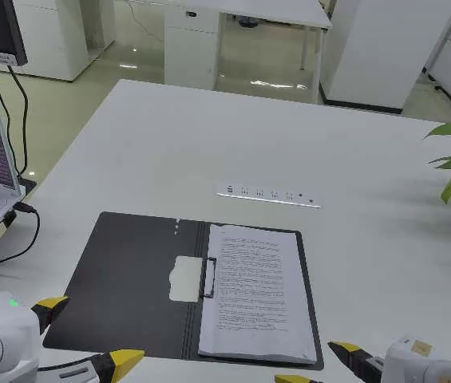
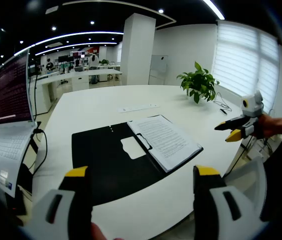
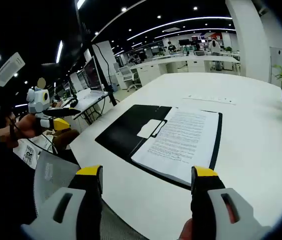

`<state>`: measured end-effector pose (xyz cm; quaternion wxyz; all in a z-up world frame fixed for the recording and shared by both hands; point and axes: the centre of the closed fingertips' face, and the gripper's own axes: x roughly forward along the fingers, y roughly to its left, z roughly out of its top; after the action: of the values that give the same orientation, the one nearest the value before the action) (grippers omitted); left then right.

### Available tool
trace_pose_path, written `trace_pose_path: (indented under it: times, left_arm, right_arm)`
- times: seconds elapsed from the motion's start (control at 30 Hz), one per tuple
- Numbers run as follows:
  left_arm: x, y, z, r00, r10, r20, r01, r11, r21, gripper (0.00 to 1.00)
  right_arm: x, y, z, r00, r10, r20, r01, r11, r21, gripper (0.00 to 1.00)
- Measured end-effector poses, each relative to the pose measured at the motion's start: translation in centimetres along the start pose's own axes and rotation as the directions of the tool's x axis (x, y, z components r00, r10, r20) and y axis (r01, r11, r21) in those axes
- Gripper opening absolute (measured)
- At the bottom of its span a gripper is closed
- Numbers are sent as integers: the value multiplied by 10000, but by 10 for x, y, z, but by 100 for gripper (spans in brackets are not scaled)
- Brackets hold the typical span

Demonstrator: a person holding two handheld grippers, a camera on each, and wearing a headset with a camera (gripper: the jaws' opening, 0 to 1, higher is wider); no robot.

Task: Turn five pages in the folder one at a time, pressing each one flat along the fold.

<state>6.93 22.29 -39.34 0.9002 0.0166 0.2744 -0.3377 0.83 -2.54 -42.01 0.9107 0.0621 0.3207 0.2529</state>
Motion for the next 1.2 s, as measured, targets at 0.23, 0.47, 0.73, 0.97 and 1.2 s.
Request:
trace_pose_path:
  times: [0.23,0.47,0.73,0.97,1.2]
  left_arm:
    - [-1,5,9,9999,13,141,-14,9999,114,84]
    - [-2,-2,10,9998,-2,197,0,9999,112,85]
    - [-6,-2,7,9998,85,194,-86,10000,43,85]
    - [-9,0,6,9996,208,191,-209,9998,30,85]
    - [-8,0,7,9995,214,237,-213,9998,-16,85]
  right_arm:
    - [2,0,0,10000,21,58,-21,10000,45,71]
    - [1,3,1,10000,42,71,-42,10000,-5,71]
    - [-2,3,2,9999,51,121,-51,10000,-39,71]
    - [0,4,2,9999,85,117,-84,9999,-92,71]
    - [0,3,2,9999,69,144,-68,10000,-43,72]
